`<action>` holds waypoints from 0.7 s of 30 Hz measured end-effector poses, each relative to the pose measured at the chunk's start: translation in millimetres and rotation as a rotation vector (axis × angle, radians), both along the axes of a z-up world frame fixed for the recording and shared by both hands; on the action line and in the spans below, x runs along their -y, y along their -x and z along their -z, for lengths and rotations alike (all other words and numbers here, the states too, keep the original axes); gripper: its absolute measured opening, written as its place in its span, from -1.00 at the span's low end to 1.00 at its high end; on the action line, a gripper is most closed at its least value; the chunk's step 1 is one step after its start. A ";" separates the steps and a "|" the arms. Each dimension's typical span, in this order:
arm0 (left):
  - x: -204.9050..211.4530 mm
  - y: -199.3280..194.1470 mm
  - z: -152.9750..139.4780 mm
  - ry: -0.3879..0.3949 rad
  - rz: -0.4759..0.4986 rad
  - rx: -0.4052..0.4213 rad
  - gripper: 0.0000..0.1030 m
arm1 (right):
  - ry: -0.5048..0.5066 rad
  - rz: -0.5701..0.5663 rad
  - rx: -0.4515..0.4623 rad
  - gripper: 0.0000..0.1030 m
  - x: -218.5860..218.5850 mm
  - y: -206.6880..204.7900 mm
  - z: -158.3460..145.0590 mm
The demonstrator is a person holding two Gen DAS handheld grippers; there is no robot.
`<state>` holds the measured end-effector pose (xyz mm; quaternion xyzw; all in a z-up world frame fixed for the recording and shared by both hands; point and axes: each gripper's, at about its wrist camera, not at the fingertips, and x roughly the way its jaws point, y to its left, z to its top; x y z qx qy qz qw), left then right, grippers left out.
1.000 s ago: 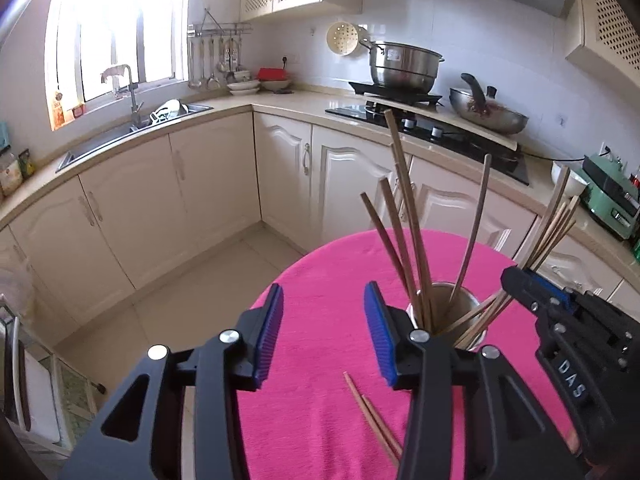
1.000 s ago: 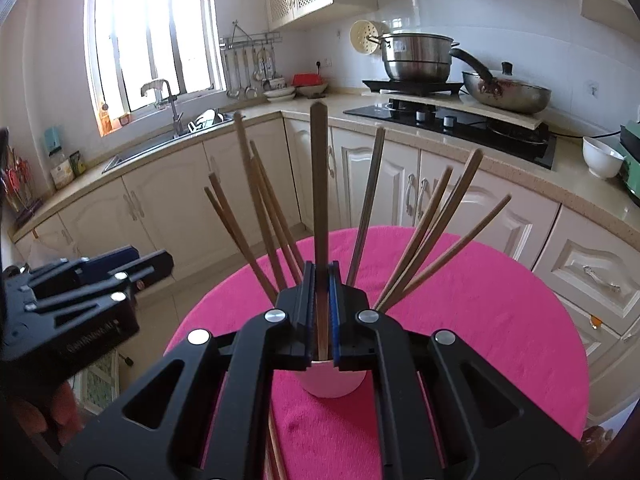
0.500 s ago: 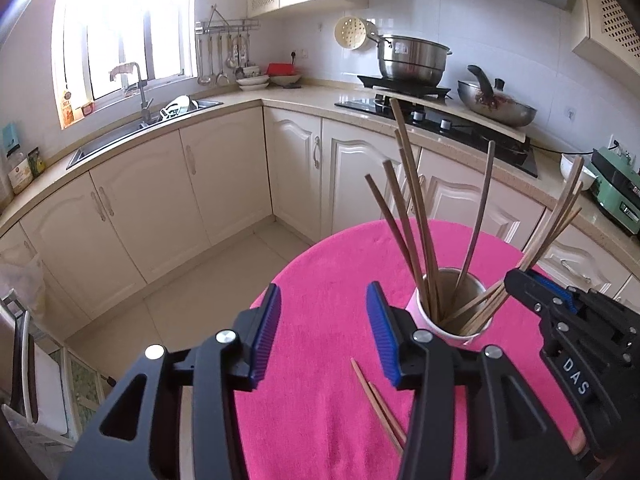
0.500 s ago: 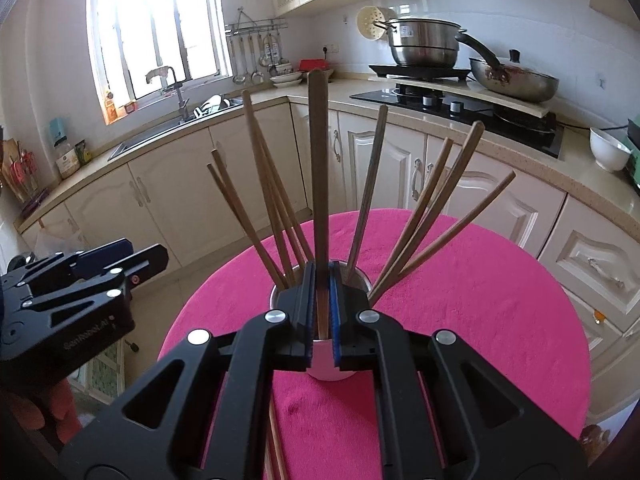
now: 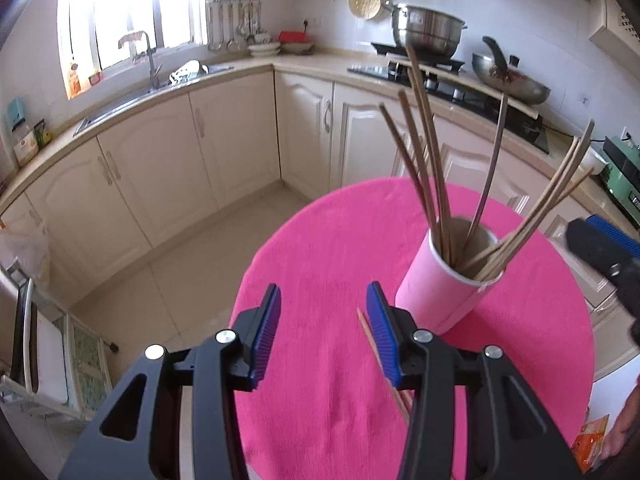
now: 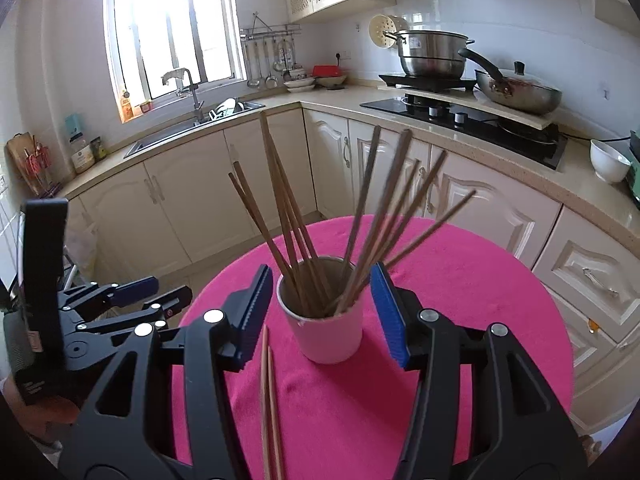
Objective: Organize utensils
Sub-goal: 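Move both open tools back over the last chopsticks on the cloth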
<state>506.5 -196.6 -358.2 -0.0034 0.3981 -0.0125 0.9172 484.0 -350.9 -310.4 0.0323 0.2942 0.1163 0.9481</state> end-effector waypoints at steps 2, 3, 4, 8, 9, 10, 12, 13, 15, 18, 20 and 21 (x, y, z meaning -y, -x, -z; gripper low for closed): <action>2.7 2.8 5.8 -0.003 -0.003 -0.021 -0.14 | 0.006 -0.003 -0.012 -0.01 5.3 3.6 2.1; 4.8 3.9 9.0 -0.005 -0.004 -0.032 -0.14 | 0.010 0.000 -0.019 -0.01 7.8 4.4 4.3; 7.0 5.3 11.1 -0.008 -0.006 -0.040 -0.14 | 0.014 -0.001 -0.032 -0.01 10.2 4.9 7.8; 15.9 5.2 26.6 -0.009 -0.001 -0.108 -0.14 | 0.025 0.010 -0.106 -0.01 20.6 5.9 28.0; 17.4 5.0 31.1 0.000 0.003 -0.131 -0.14 | 0.028 0.014 -0.125 -0.01 22.6 5.7 33.1; 18.8 4.0 38.9 0.018 0.005 -0.173 -0.14 | 0.033 0.016 -0.144 -0.01 23.9 5.7 38.8; 19.5 1.3 55.3 0.067 -0.003 -0.266 -0.14 | 0.050 0.017 -0.203 -0.01 26.0 4.1 54.8; 18.3 1.1 61.9 0.087 -0.013 -0.296 -0.14 | 0.052 0.016 -0.224 -0.01 26.5 3.8 60.0; 16.7 0.2 76.0 0.134 -0.038 -0.358 -0.14 | 0.056 0.011 -0.283 0.00 28.8 2.6 76.5; 18.2 -0.7 96.5 0.160 -0.075 -0.437 -0.14 | 0.054 0.000 -0.335 0.00 31.3 3.3 92.1; 23.6 -1.7 105.6 0.140 -0.078 -0.470 -0.14 | 0.054 -0.011 -0.362 0.00 33.3 4.0 100.3; 26.4 -1.6 107.8 0.133 -0.076 -0.476 -0.14 | 0.054 -0.017 -0.371 0.00 33.7 3.6 102.8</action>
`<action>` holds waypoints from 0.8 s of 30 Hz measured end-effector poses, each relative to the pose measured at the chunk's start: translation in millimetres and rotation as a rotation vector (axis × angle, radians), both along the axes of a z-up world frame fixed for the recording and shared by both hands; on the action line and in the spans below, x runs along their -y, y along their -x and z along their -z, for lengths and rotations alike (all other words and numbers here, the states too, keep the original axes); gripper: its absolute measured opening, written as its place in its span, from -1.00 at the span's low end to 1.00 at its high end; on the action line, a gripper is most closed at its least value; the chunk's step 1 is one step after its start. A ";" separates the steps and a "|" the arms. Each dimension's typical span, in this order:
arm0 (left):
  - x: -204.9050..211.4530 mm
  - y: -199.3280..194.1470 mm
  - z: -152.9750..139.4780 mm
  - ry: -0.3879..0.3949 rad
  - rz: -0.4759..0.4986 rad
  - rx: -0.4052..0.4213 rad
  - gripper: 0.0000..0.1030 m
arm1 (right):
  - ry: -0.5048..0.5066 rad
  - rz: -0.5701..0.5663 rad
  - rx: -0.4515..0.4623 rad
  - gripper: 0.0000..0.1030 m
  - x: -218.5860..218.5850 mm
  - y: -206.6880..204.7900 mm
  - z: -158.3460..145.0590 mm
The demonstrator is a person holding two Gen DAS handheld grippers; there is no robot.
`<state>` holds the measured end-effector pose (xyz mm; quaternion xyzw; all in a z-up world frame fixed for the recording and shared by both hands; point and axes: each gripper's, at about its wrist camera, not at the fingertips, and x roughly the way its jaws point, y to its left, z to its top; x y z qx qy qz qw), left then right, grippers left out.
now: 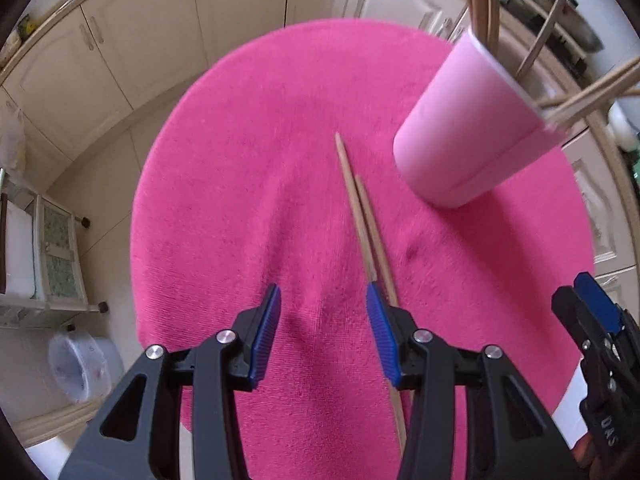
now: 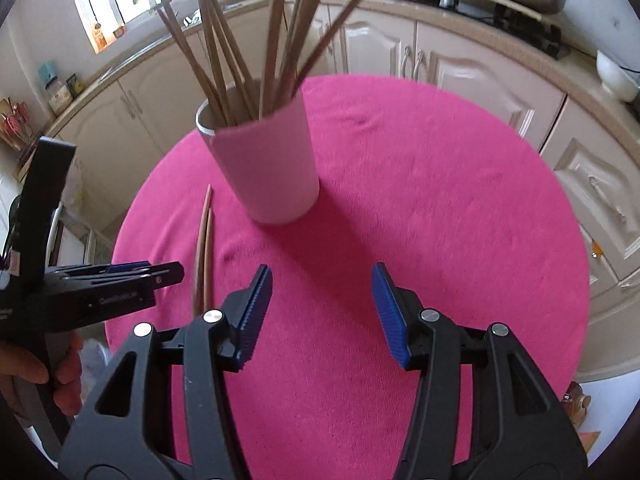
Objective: Organize utensils
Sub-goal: 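Move both open tools back over the last chopsticks on the cloth, then close the left tool on one chopstick while the right tool grasps the other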
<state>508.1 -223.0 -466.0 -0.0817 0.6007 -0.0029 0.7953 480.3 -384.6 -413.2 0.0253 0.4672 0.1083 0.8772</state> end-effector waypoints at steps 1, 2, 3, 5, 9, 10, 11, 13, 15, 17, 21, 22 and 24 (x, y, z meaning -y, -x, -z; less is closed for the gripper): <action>3.8 -0.2 1.3 -0.006 0.007 -0.001 -0.14 | -0.001 -0.006 -0.012 0.00 0.4 -0.2 2.7; 8.1 -1.0 3.2 -0.024 0.015 -0.007 -0.14 | -0.004 -0.009 -0.020 0.00 1.3 -0.2 4.4; 10.9 -2.7 4.3 -0.036 0.021 -0.015 -0.14 | -0.007 -0.013 -0.024 0.00 2.1 -0.5 5.7; 16.7 -4.6 4.8 -0.059 0.018 -0.012 -0.14 | -0.008 -0.021 -0.037 0.00 2.4 -1.5 8.9; 25.3 -10.7 5.0 -0.086 0.028 -0.027 -0.14 | -0.015 -0.029 -0.052 0.00 6.9 -7.3 12.3; 27.1 -12.7 4.7 -0.091 0.030 -0.035 -0.14 | -0.016 -0.030 -0.055 0.00 6.5 -8.1 13.1; 29.8 -14.8 5.5 -0.097 0.036 -0.047 -0.14 | -0.019 -0.032 -0.060 0.00 6.7 -9.4 13.5; 38.3 -22.5 7.6 -0.116 0.056 -0.081 -0.14 | -0.022 -0.040 -0.068 0.00 5.1 -10.7 13.2; 43.5 -30.0 9.9 -0.143 0.075 -0.113 -0.14 | -0.022 -0.045 -0.073 0.00 4.1 -11.7 13.9; 46.7 -32.6 10.4 -0.150 0.093 -0.124 -0.14 | -0.024 -0.052 -0.080 0.00 3.3 -12.9 14.5; 36.0 -33.4 10.3 -0.124 0.091 -0.135 -0.41 | -0.026 -0.056 -0.090 0.00 2.2 -15.4 14.9; 33.9 -33.5 10.5 -0.119 0.093 -0.135 -0.51 | -0.025 -0.058 -0.093 0.00 1.0 -15.9 15.0; 26.6 -34.7 11.2 -0.103 0.094 -0.137 -0.63 | -0.023 -0.064 -0.099 0.00 -1.8 -16.9 15.4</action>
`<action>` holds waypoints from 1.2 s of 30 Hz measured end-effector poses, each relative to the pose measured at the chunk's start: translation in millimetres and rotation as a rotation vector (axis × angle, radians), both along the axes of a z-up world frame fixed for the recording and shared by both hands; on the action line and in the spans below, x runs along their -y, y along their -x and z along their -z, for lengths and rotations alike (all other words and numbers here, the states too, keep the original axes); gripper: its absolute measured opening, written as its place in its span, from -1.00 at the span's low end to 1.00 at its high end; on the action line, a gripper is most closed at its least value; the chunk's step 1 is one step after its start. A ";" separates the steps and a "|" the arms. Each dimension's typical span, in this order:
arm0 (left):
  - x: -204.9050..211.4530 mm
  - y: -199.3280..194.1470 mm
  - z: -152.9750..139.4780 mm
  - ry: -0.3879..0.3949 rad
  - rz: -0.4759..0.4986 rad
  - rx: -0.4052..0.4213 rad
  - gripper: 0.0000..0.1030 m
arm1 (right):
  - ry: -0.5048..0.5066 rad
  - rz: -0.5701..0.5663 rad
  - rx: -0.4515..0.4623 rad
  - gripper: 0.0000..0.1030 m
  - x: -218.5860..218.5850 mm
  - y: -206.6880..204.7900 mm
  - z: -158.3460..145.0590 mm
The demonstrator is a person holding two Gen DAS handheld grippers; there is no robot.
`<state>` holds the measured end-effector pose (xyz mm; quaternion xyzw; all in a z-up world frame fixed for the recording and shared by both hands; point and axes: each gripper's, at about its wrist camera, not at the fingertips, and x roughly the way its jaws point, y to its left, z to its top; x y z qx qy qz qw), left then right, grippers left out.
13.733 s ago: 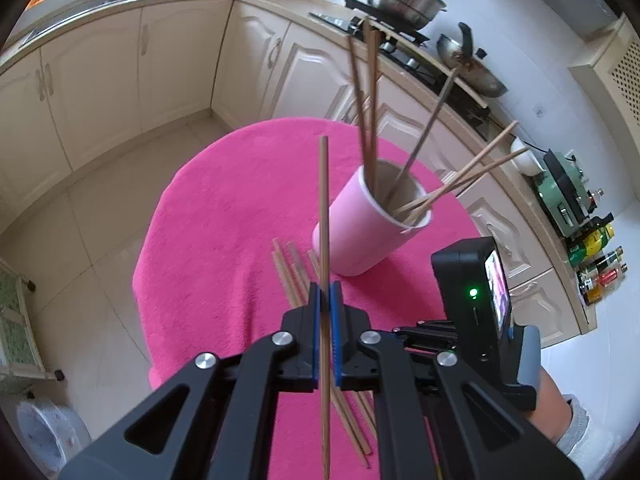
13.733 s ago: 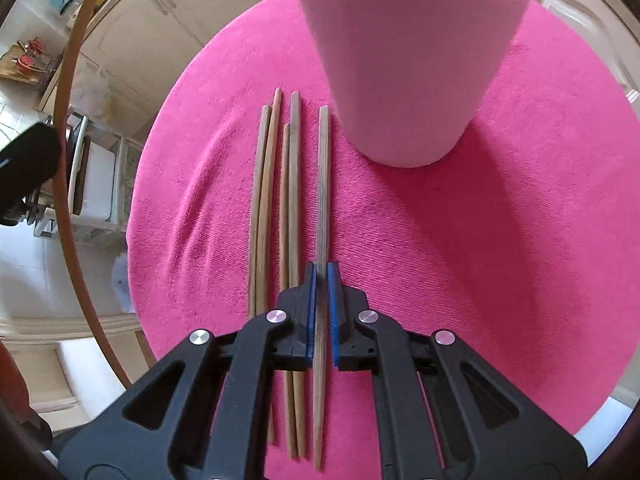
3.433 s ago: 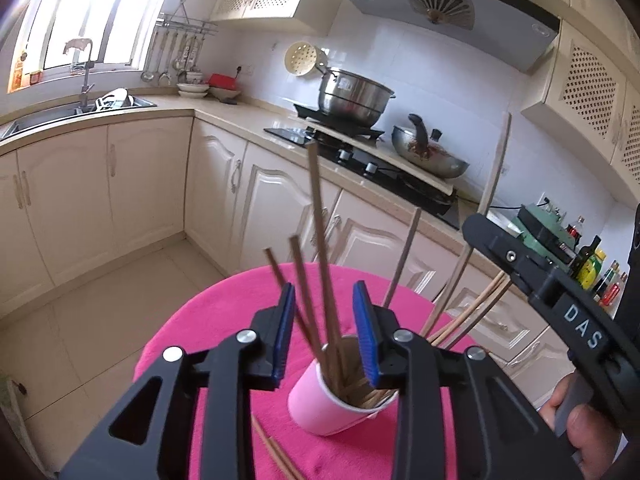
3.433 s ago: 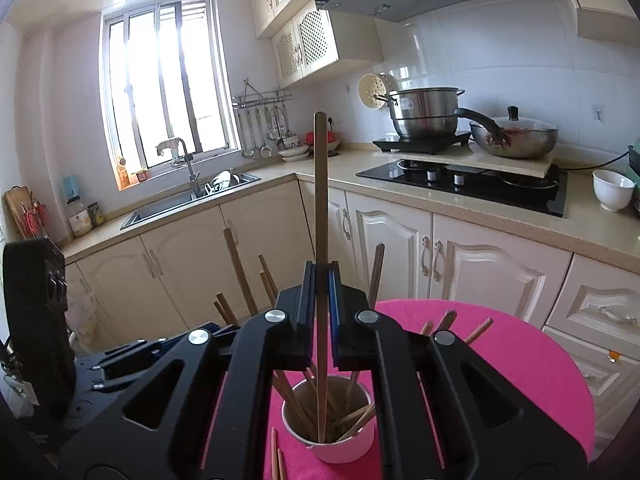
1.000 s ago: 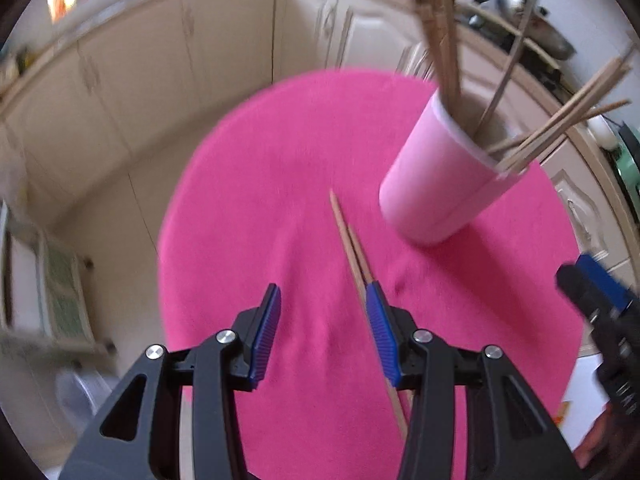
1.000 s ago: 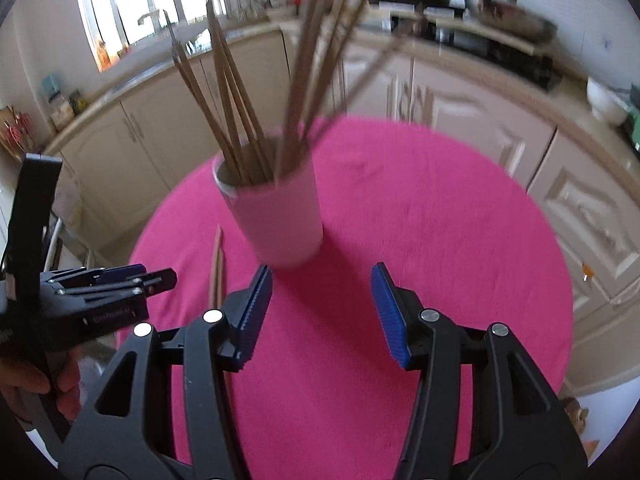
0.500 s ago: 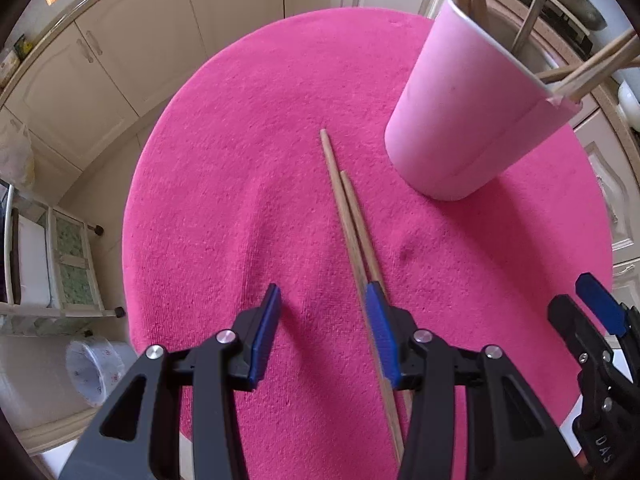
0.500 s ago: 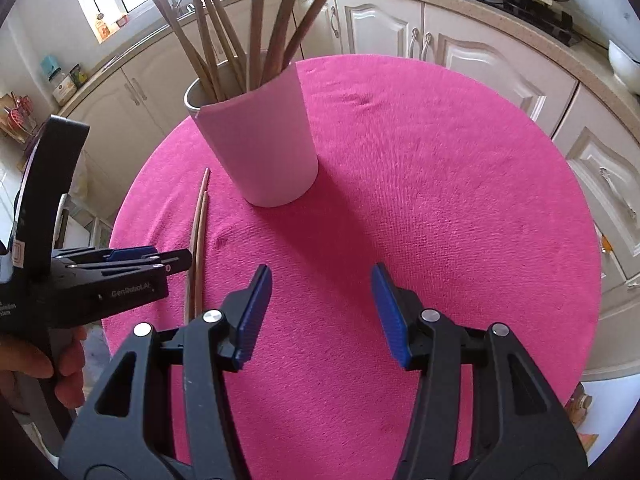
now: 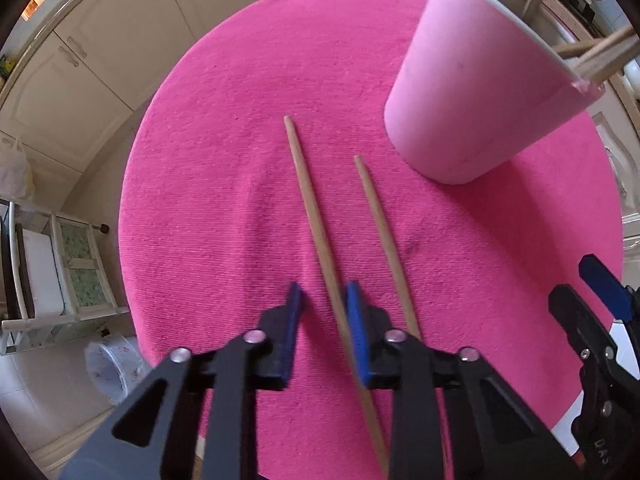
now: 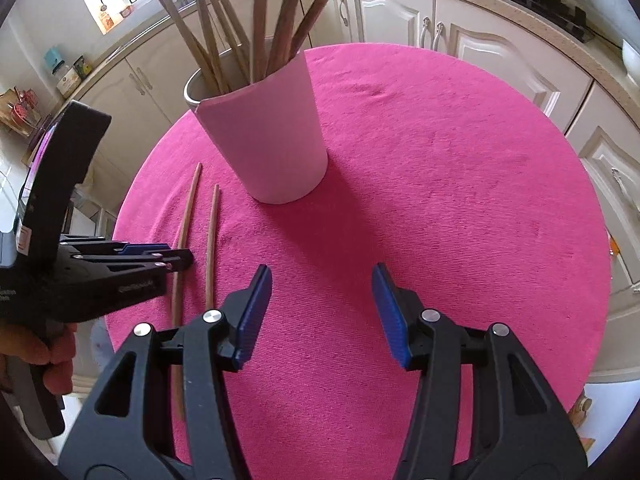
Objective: Organize utensils
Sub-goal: 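Close the left tool on one chopstick while the right tool grasps the other, then lift both held chopsticks up over the white cup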
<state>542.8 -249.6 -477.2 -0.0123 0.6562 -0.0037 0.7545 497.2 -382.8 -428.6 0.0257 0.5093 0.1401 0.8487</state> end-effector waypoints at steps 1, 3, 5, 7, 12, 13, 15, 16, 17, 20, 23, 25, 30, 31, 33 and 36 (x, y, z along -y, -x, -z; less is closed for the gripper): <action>-4.5 0.0 0.4 0.007 -0.004 -0.002 -0.74 | 0.001 -0.003 -0.002 0.00 -0.8 -0.8 0.7; -15.3 -0.4 0.9 0.033 -0.017 -0.006 -0.80 | 0.000 -0.013 -0.008 0.00 -5.0 -2.1 0.8; -26.8 0.7 1.6 0.080 -0.045 -0.012 -0.82 | -0.001 -0.028 -0.014 0.00 -11.7 -3.8 1.3; -39.5 2.9 3.8 0.111 -0.063 -0.023 -0.87 | -0.005 -0.041 -0.020 0.00 -17.4 -5.4 1.5; -69.1 8.2 8.8 0.147 -0.088 -0.040 -0.88 | -0.017 -0.080 -0.061 0.00 -38.6 -9.2 5.8; -74.8 10.7 9.9 0.142 -0.088 -0.038 -0.88 | -0.016 -0.090 -0.072 0.00 -43.0 -10.4 7.2; -84.9 14.7 9.4 0.146 -0.088 -0.034 -0.88 | -0.013 -0.115 -0.096 -0.10 -54.2 -13.8 9.9; -90.7 15.4 10.1 0.148 -0.090 -0.032 -0.88 | -0.009 -0.132 -0.114 -0.17 -61.4 -16.3 12.0; -93.9 16.8 9.7 0.149 -0.090 -0.029 -0.88 | -0.007 -0.145 -0.127 -0.31 -66.2 -18.4 13.5; -97.8 21.0 9.0 0.157 -0.091 -0.026 -0.88 | 0.012 -0.181 -0.171 -0.38 -82.7 -23.3 18.6; -95.8 26.3 9.2 0.167 -0.085 -0.022 -0.88 | 0.041 -0.211 -0.212 -0.49 -97.2 -26.0 24.7; -95.6 28.5 7.1 0.177 -0.071 -0.015 -0.88 | 0.072 -0.224 -0.238 -0.58 -103.9 -28.2 30.3; -89.0 28.3 -1.0 0.188 -0.042 -0.001 -0.88 | 0.118 -0.224 -0.257 -0.69 -112.2 -28.8 34.6; -86.9 27.6 -3.1 0.191 -0.036 0.001 -0.88 | 0.128 -0.221 -0.251 -0.72 -112.3 -28.2 34.5; -84.9 26.5 -7.8 0.197 -0.023 0.009 -0.88 | 0.135 -0.215 -0.250 -0.87 -111.5 -28.1 34.5; -81.8 27.2 -15.0 0.201 0.001 0.024 -0.88 | 0.088 -0.177 -0.267 -0.88 -102.8 -29.0 34.3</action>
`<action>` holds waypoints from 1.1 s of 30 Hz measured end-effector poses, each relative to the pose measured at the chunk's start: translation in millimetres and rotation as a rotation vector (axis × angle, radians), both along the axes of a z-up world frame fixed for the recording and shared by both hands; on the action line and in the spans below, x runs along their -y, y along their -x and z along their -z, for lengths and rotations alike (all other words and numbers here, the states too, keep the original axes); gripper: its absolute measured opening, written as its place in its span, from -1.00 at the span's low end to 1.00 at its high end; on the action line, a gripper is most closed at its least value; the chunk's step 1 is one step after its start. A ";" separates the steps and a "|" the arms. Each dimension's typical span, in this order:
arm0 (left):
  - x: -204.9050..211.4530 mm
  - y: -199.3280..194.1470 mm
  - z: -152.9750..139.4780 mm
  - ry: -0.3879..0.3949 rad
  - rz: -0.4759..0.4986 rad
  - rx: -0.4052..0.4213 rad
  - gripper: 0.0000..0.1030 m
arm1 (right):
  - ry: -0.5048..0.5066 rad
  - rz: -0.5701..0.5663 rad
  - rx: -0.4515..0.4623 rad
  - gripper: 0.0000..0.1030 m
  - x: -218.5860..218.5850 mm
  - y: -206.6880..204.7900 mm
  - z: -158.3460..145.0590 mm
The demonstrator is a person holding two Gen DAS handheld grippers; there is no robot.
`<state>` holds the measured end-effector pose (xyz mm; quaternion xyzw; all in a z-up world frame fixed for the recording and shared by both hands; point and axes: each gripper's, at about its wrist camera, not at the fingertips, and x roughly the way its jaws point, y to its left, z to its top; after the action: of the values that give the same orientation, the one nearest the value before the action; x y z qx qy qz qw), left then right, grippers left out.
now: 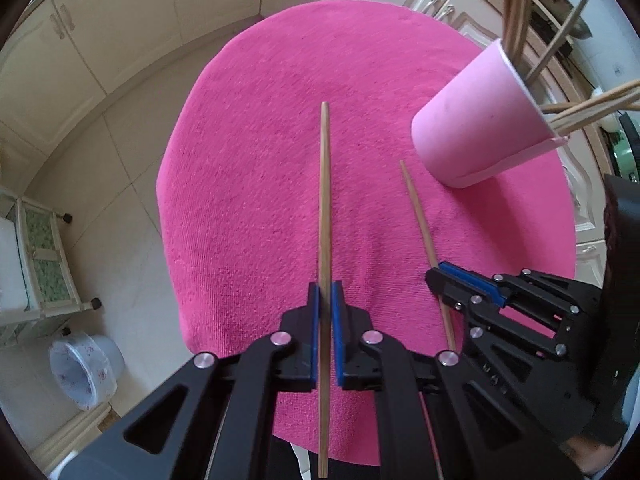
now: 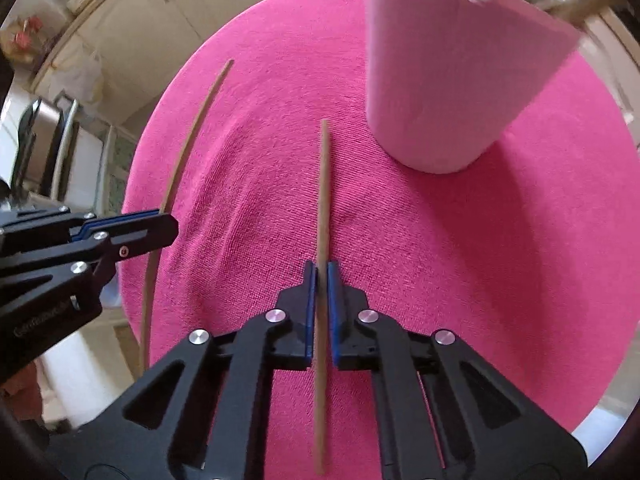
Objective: Organize utensils
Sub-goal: 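Lift both held chopsticks up over the white cup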
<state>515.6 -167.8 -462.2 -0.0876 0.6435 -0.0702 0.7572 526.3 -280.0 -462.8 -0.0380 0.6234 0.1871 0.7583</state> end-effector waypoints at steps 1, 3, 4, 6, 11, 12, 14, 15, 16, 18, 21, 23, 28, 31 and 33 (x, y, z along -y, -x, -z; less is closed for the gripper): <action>1.6 0.7 -2.3 0.001 0.006 0.004 -0.88 | -0.005 0.010 0.002 -0.88 2.4 1.6 -0.7; 2.3 1.9 -5.8 0.002 0.017 0.013 -0.88 | -0.024 0.034 0.003 -0.88 6.8 5.0 -3.5; 2.7 2.4 -8.2 0.005 0.026 0.020 -0.88 | -0.044 0.048 0.001 -0.88 10.1 6.9 -5.7; 4.0 4.5 -12.6 0.011 0.040 0.036 -0.88 | -0.099 0.082 0.010 -0.88 17.5 12.4 -14.1; 11.8 11.2 -32.5 0.065 0.114 0.123 -0.88 | -0.216 0.139 0.068 -0.88 35.8 22.6 -41.6; 13.0 14.2 -36.0 0.079 0.125 0.145 -0.88 | -0.235 0.152 0.089 -0.88 40.1 24.8 -49.0; 16.2 20.7 -45.1 0.118 0.150 0.201 -0.88 | -0.269 0.177 0.120 -0.88 48.8 27.9 -60.6; 16.7 22.9 -47.9 0.131 0.159 0.220 -0.88 | -0.291 0.191 0.138 -0.89 53.2 30.3 -67.4; 19.0 25.0 -54.9 0.150 0.176 0.261 -0.88 | -0.308 0.203 0.156 -0.88 57.4 31.2 -74.5; 24.2 29.1 -69.5 0.174 0.199 0.342 -0.88 | -0.325 0.224 0.193 -0.88 62.4 30.7 -85.8; 30.2 32.1 -88.5 0.206 0.193 0.452 -0.88 | -0.348 0.249 0.251 -0.88 66.8 31.3 -104.0; 34.3 31.6 -104.0 0.225 0.185 0.528 -0.88 | -0.360 0.265 0.296 -0.88 68.6 31.0 -117.2; 42.4 19.0 -139.2 0.225 0.166 0.743 -0.88 | -0.376 0.288 0.403 -0.89 79.2 28.5 -149.3; 45.6 4.4 -160.2 0.221 0.131 0.842 -0.88 | -0.371 0.291 0.462 -0.89 85.6 20.4 -166.2; 50.3 -7.4 -171.8 0.238 0.104 0.897 -0.88 | -0.373 0.298 0.489 -0.89 91.4 16.4 -174.0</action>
<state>523.0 -218.2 -290.4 -0.1025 0.2434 -0.2121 0.9409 509.9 -371.3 -288.8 0.1493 0.3767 0.1703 0.8982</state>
